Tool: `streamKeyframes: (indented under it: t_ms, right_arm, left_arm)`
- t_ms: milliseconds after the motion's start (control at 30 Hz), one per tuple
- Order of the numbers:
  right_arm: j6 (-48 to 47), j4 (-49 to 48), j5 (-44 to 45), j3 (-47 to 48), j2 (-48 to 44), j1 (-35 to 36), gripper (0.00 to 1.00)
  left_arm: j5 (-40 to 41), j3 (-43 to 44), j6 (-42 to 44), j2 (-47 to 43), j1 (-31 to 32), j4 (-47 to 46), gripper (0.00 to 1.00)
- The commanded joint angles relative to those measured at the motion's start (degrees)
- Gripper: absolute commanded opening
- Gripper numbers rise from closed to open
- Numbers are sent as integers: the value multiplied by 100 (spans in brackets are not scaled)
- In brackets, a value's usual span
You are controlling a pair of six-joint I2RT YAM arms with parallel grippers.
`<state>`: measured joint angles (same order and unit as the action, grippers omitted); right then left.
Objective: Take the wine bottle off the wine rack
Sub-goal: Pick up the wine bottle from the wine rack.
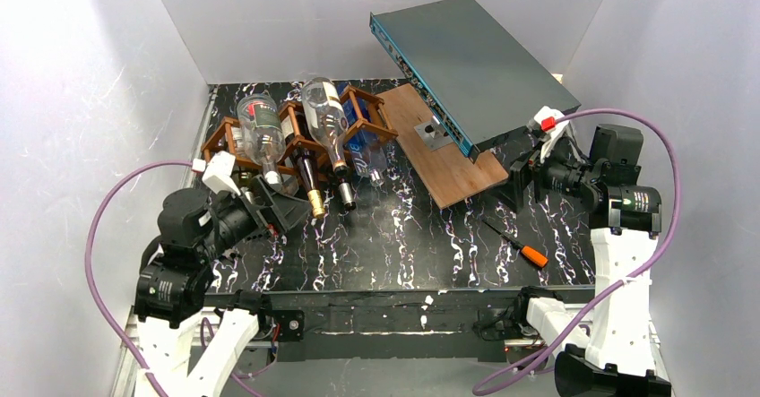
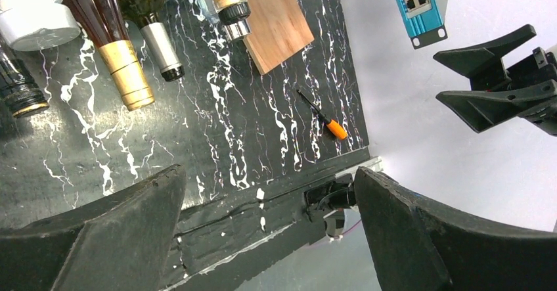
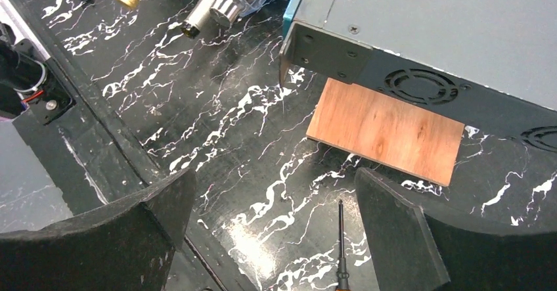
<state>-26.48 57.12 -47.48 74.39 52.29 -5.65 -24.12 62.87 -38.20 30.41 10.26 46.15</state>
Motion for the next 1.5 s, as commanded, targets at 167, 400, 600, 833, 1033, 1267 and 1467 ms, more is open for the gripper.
streamKeyframes:
  t_ms: [167,400,600,833,1033,1267,1467]
  right_arm:
    - [-68,30,-492,-27,192,-24,100]
    - [-50,37,-496,78,467,-24,100]
    - [-58,42,-397,-15,535,-32,100]
    - [-65,45,-371,-159,579,-66,100]
    - [-68,-7,-407,-223,645,-80,100]
    - [10,-204,-472,-353,621,-85,100]
    - [44,-257,-458,-496,532,-145,100]
  left_arm:
    - [164,1067,124,925,20,371,99]
    - [856,1698,305,1493,19,814,99]
    - [1541,2012,492,1984,20,1082,99]
    - [2168,2336,1054,2715,35,1032,99]
    - [2756,2273,1447,3105,44,850,99]
    - [3274,1442,1499,2966,81,-53,94]
    - [3569,714,1513,2815,75,-554,88]
